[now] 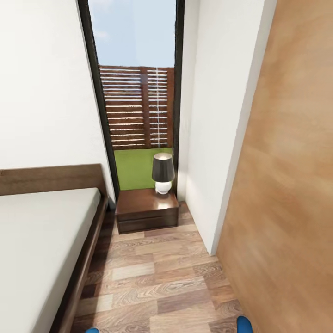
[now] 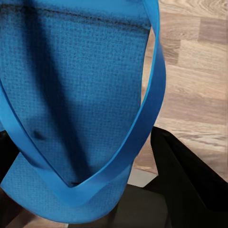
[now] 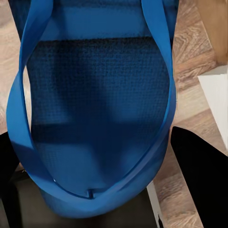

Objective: In the bedroom, move the book from the bed onto either nightstand, and place the two sandals side by side next to the bed.

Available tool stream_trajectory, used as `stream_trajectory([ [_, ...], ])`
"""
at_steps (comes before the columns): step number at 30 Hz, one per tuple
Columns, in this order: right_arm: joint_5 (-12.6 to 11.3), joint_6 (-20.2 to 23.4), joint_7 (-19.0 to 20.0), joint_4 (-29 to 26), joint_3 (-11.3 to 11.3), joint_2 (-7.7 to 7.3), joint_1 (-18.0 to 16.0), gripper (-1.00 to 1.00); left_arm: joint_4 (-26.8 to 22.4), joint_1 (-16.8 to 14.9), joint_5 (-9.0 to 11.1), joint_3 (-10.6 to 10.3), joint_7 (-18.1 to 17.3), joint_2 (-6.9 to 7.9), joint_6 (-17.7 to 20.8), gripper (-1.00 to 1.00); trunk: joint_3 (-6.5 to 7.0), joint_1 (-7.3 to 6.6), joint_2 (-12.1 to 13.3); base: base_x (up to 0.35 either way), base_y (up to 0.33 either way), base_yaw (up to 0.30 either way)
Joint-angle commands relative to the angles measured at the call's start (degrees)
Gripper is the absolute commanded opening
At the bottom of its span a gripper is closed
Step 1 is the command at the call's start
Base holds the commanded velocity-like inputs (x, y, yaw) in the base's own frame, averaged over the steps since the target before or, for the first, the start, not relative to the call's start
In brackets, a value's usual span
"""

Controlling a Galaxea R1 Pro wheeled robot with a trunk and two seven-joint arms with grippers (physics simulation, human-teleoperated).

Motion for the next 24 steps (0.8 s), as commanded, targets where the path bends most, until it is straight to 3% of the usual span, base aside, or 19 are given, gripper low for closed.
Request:
stream_trajectory([
  [1,-0.6,0.08,0.28,0.13,0.48,-0.02,-0.08,-1.0,0.04,-0.06,0.27,-0.52,0.21,0.0,-0.16,-1.0,-0.12,0.07,-0.12,0.329,0.0,0.211],
  [8,-0.6,0.08,0.28,0.15,0.48,-0.01,-0.08,-1.0,0.04,-0.06,0.27,-0.52,0.21,0.01,-0.16,-1.0,-0.12,0.07,-0.12,0.329,0.0,0.157],
  [24,-0.6,0.08,0.28,0.14,0.48,-0.01,-0.08,-1.0,0.04,-0.06,0.27,-0.51,0.21,0.03,-0.16,-1.0,-0.12,0.07,-0.12,0.321,-0.071,0.006],
])
